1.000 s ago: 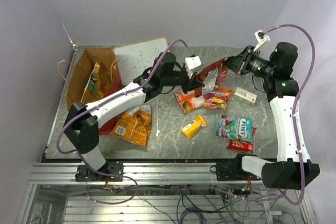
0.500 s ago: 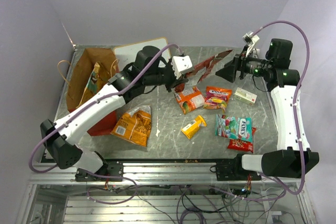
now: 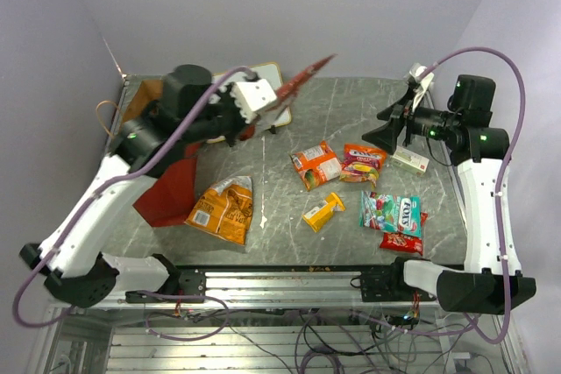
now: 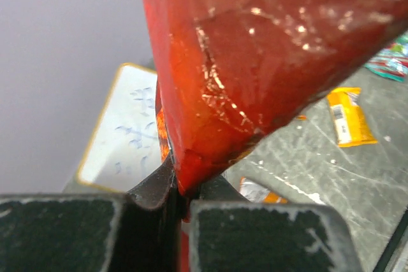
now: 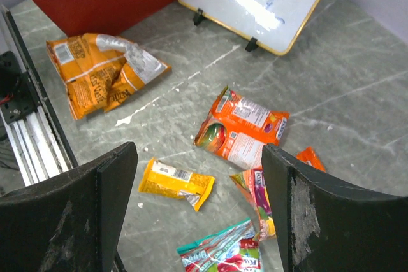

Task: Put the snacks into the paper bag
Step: Adjust the snack, then place the snack in the paper bag.

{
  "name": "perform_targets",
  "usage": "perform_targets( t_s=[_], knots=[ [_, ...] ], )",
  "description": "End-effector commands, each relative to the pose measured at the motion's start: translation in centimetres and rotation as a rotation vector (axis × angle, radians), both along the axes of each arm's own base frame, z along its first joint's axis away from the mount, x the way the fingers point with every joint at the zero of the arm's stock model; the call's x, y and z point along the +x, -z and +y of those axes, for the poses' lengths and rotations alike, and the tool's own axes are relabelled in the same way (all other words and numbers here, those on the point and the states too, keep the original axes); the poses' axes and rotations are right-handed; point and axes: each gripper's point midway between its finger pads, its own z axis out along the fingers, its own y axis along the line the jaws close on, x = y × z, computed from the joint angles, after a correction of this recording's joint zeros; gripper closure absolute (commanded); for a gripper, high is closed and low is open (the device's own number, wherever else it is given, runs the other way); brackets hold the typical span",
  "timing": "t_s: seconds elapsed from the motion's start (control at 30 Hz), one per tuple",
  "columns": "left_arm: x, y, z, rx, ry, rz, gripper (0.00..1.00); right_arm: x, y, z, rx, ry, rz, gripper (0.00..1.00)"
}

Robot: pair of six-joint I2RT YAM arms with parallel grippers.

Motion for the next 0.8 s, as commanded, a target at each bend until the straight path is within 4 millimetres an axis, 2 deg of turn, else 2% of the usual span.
perform_targets(
  t_s=[0.0,0.13,0.27,0.37,0.43,0.57,0.77],
  knots=[
    [-1.6,-4.3,5.6,-0.031,-0.112,-0.073,0.93,1.1,3.3,-0.8,-0.035,0.027,0.037,0.22],
    [-2.1,-6.8,10.3,-0.055,-0.272,-0.093,0.93,1.7,5.5,-0.8,-0.028,0.030,0.078,0.23],
    [-2.7,-8.1,15.5,-0.039,-0.484,-0.133,0.93,1.9,6.9,-1.0,-0.034,0.041,0.092,0.24],
    [-3.4,-8.0,18.9,-0.022,-0.621,-0.163,0.93,1.9,7.4,-1.2,-0.043,0.055,0.095,0.24],
    [-3.5,-7.1,20.7,0.003,-0.705,-0.153,0.93,1.9,7.6,-1.2,-0.044,0.055,0.096,0.24],
    [-3.6,-4.6,22.5,0.042,-0.784,-0.085,0.93,1.7,8.1,-1.2,-0.046,0.053,0.102,0.25],
    [-3.1,-1.1,22.6,0.099,-0.788,0.051,0.93,1.4,8.8,-1.3,-0.057,0.049,0.112,0.25]
  ],
)
